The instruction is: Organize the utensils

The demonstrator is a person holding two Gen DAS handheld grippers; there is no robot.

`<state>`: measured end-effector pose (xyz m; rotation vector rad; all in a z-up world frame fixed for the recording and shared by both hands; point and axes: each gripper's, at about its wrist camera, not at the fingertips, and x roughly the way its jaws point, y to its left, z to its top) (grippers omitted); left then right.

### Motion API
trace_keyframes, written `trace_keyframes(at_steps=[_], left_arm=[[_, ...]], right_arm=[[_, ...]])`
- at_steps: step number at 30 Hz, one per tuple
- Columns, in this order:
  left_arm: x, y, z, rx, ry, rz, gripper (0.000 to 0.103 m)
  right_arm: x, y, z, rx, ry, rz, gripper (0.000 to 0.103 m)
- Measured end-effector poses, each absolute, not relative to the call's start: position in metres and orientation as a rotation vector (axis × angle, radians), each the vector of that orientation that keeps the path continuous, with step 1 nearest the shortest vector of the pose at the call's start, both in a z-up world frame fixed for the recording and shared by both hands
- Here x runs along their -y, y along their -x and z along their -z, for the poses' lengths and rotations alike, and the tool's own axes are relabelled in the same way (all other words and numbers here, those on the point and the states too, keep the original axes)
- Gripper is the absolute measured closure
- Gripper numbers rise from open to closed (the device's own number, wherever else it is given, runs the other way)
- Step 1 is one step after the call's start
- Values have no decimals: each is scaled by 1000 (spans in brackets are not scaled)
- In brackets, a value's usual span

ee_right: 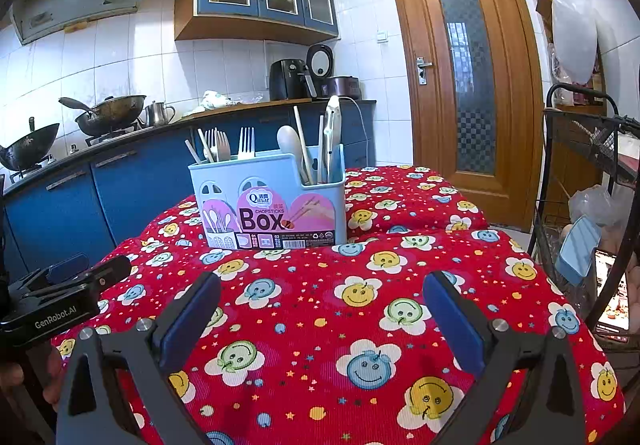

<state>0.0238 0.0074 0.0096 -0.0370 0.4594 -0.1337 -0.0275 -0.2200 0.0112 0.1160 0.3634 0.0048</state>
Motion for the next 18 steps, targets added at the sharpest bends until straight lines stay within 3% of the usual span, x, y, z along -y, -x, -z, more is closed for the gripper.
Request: trace_keyframes(at_steps=[18], left_arm=[[-7, -24, -9, -459, 37, 133, 14]], right_arm=[[220, 27, -11, -364, -117, -5, 0]])
